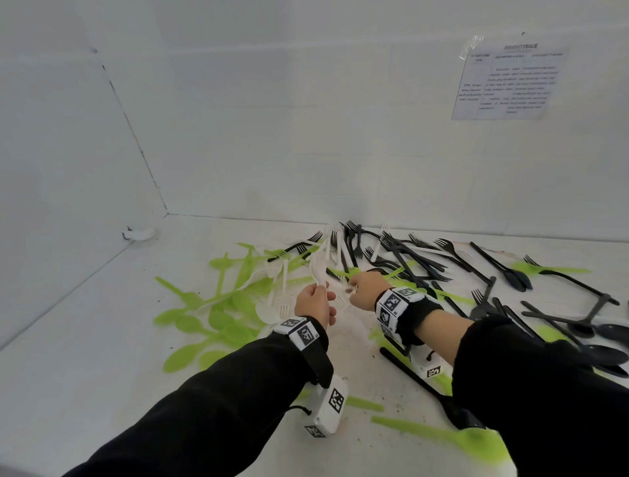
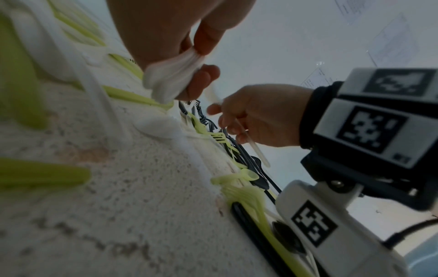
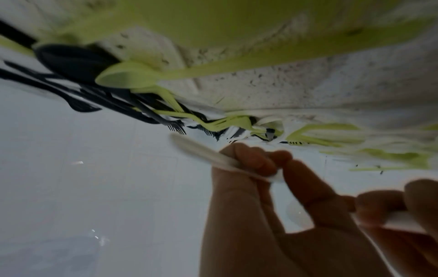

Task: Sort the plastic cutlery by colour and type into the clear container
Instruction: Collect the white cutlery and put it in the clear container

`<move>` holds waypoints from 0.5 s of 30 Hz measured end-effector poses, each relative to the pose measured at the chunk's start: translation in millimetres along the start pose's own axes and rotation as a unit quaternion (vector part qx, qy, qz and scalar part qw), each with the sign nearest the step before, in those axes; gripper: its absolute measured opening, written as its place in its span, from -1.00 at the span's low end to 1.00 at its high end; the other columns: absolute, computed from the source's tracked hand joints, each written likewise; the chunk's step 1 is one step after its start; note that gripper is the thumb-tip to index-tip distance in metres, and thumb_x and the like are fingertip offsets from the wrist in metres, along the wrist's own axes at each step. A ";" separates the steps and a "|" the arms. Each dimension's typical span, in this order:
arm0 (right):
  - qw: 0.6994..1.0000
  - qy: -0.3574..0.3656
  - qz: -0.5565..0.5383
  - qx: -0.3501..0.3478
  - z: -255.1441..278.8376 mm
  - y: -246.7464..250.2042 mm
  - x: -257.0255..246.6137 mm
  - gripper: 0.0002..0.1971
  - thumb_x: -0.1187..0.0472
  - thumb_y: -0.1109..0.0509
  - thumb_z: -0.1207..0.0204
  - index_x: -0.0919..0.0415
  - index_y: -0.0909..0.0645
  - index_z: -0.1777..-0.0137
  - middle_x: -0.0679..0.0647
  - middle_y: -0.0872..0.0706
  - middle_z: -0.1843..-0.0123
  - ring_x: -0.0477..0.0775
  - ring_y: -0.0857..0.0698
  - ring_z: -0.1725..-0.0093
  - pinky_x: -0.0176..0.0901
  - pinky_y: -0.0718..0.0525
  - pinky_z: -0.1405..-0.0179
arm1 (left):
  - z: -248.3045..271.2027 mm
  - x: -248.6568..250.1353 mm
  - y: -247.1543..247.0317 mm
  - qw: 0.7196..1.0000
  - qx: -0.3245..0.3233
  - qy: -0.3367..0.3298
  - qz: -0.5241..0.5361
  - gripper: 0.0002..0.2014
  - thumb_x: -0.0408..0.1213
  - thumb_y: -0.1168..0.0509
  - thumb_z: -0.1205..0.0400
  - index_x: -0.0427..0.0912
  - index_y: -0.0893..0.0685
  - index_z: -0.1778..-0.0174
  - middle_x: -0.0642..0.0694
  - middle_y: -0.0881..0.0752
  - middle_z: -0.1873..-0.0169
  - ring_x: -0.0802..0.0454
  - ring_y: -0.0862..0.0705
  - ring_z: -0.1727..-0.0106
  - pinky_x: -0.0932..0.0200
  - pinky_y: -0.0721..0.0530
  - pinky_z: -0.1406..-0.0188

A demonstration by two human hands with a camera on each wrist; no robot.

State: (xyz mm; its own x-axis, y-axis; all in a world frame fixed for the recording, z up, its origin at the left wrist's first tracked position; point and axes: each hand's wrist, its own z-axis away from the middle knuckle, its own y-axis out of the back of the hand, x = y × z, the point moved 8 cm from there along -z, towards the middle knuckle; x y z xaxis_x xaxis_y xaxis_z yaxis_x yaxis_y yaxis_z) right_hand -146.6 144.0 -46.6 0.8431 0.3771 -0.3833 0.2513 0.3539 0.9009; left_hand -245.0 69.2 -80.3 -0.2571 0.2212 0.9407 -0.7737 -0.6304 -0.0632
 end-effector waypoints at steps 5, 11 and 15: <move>0.989 0.068 0.078 -0.109 -5.3 -30.2 -11.2 -0.67 0.34 -0.47 -0.43 0.18 -0.68 -0.20 -0.02 -0.63 0.09 0.04 -0.59 -0.02 -0.32 -0.53 0.12 | 0.3 4.6 11.6 1.000 0.017 -0.006 0.011 -0.82 -0.39 -0.03 -0.67 -0.26 -0.54 -0.01 -0.09 -0.54 0.33 0.03 -0.37 0.55 0.23 -0.32 0.59; 0.986 0.077 0.119 -0.083 -11.2 -31.3 -13.2 -0.72 0.25 -0.41 -0.50 0.27 -0.66 -0.21 0.11 -0.64 -0.02 0.14 -0.61 -0.11 -0.17 -0.54 -0.11 | 2.1 4.9 17.7 1.000 0.025 -0.006 0.018 -0.80 -0.39 -0.03 -0.67 -0.21 -0.56 -0.05 -0.07 -0.54 0.33 0.04 -0.37 0.55 0.23 -0.32 0.59; 0.996 0.056 0.063 -0.006 -13.8 -9.7 -6.1 -0.70 0.21 -0.23 -0.64 0.36 -0.59 -0.26 0.25 -0.59 -0.23 0.22 -0.59 -0.26 -0.08 -0.51 -0.25 | 5.8 7.0 16.6 0.999 0.029 -0.014 0.025 -0.79 -0.39 -0.03 -0.66 -0.21 -0.56 -0.04 -0.07 -0.52 0.34 0.05 -0.37 0.55 0.25 -0.32 0.59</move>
State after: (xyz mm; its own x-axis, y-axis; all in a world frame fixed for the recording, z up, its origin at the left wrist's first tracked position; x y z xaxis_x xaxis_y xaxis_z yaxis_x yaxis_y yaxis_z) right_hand -160.8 150.1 -55.8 0.8097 0.5115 -0.2876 0.1396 0.3080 0.9411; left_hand -256.3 56.0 -72.8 -0.2778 0.1687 0.9457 -0.7247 -0.6830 -0.0911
